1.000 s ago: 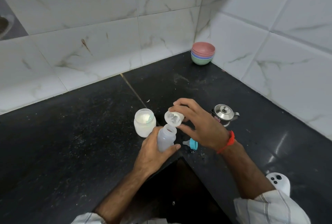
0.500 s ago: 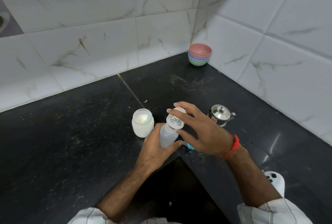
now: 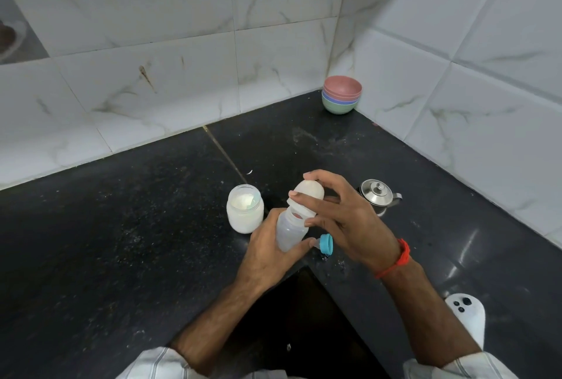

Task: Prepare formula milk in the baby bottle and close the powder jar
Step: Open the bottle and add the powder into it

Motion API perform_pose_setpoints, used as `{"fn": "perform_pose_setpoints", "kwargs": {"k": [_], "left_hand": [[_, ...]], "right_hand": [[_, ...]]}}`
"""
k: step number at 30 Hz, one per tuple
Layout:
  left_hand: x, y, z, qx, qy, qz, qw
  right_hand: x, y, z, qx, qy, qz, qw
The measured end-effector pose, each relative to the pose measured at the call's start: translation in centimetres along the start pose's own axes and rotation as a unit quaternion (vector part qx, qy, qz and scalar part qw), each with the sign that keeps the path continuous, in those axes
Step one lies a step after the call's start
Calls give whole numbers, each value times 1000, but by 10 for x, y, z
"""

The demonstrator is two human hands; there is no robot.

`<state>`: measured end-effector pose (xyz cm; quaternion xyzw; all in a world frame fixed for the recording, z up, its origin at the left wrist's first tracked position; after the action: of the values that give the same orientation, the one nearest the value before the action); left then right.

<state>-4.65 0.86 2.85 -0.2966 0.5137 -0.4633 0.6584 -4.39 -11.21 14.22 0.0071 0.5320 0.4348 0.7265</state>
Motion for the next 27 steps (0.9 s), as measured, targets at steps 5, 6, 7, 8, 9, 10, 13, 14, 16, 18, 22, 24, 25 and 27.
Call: {"fn": "perform_pose_setpoints", "kwargs": {"k": [5, 6, 7, 8, 9, 10, 13, 14, 16, 18, 22, 24, 25, 27], "left_hand": [[1, -1, 0, -10, 2, 0, 1000], [1, -1, 0, -12, 0, 3, 1000], [1, -1, 1, -15, -1, 4, 1000], [2, 0, 1, -18, 0, 4, 1000], [3, 0, 1, -21, 2, 4, 1000], [4, -1, 1, -22, 4, 5, 1000], [4, -2, 3, -21, 2, 4, 1000], [4, -3, 3, -22, 0, 3, 1000], [4, -3, 3, -23, -1, -1, 1000], [4, -5, 4, -16, 2, 1, 1000], [3, -8, 5, -7, -2, -10, 1000], [4, -11, 6, 0, -2, -12, 1000], [4, -12, 6, 3, -3, -13, 1000], [4, -12, 7, 1, -6, -15, 1000]], "right_hand": [[-1, -4, -1, 29, 19, 29, 999], [-1, -5, -1, 35, 21, 37, 998], [-1, -6, -1, 40, 19, 43, 998], [-3, -6, -2, 42, 14, 47, 998], [-5, -5, -2, 42, 4, 49, 998], [-8, -4, -2, 38, -9, 51, 998], [-13, 1, -4, 20, -27, 55, 998], [-12, 2, -4, 20, -22, 57, 998], [-13, 1, -5, 28, -27, 61, 997], [-17, -3, -6, 42, -47, 70, 996], [-19, -4, -7, 67, -49, 91, 992], [-22, -4, -8, 70, -65, 99, 990], [-23, -3, -9, 69, -71, 101, 990], [-24, 0, -9, 63, -69, 102, 990]]}}
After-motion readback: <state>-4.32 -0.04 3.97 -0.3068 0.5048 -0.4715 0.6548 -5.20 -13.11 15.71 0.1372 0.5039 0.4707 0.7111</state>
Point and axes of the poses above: each hand's wrist, its own z-axis towards the middle knuckle, its own x-axis out of the palm, y = z × x, the point moved 10 cm from there along z, towards the middle knuckle, and after that the axes turned 15 degrees about x, right-handed, at the moved point
